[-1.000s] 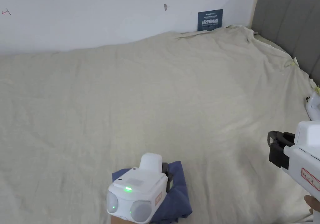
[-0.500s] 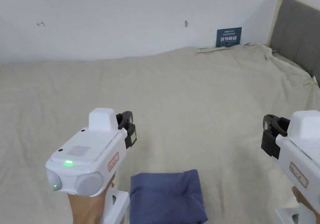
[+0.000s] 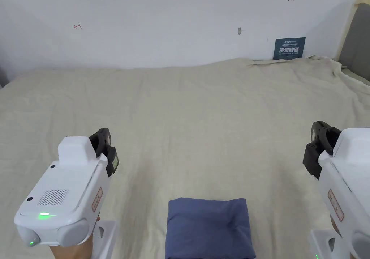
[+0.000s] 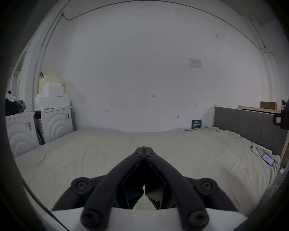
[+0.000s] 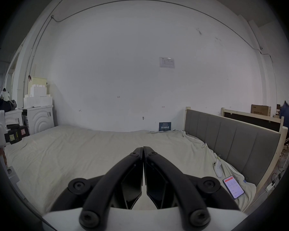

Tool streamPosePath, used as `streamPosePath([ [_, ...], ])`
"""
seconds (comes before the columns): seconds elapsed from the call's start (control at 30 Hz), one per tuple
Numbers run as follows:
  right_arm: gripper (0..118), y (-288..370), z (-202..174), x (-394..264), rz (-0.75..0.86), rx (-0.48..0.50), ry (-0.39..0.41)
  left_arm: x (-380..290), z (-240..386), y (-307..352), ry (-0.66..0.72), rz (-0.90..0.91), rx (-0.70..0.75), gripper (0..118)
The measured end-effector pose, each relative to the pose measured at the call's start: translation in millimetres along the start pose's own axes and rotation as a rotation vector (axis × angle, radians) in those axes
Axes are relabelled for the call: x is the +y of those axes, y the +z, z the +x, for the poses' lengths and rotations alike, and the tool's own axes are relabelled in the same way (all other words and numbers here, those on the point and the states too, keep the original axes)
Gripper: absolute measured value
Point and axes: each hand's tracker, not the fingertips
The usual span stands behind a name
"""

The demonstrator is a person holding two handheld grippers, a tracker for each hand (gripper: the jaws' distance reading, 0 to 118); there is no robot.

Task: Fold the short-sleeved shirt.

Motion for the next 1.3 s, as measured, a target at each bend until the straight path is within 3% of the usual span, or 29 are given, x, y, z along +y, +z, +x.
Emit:
streamPosePath([
  [0.6, 0, -8.5, -37.3, -12.5, -0.076, 0.053, -0.005, -14.5, -12.9, -4.9, 0.087, -0.065, 0.007, 0],
  [1.07, 0, -65.3, -87.5, -134.0, -0.451, 0.199, 0.004, -49.5, -14.6, -22.1, 0.105, -0.194, -0.024, 0],
  [1.3, 0, -81.6, -103.2, -197.6, -0.608, 0.217, 0.01, -72.7, -13.4, -30.5, 0.147, -0.305, -0.066, 0],
])
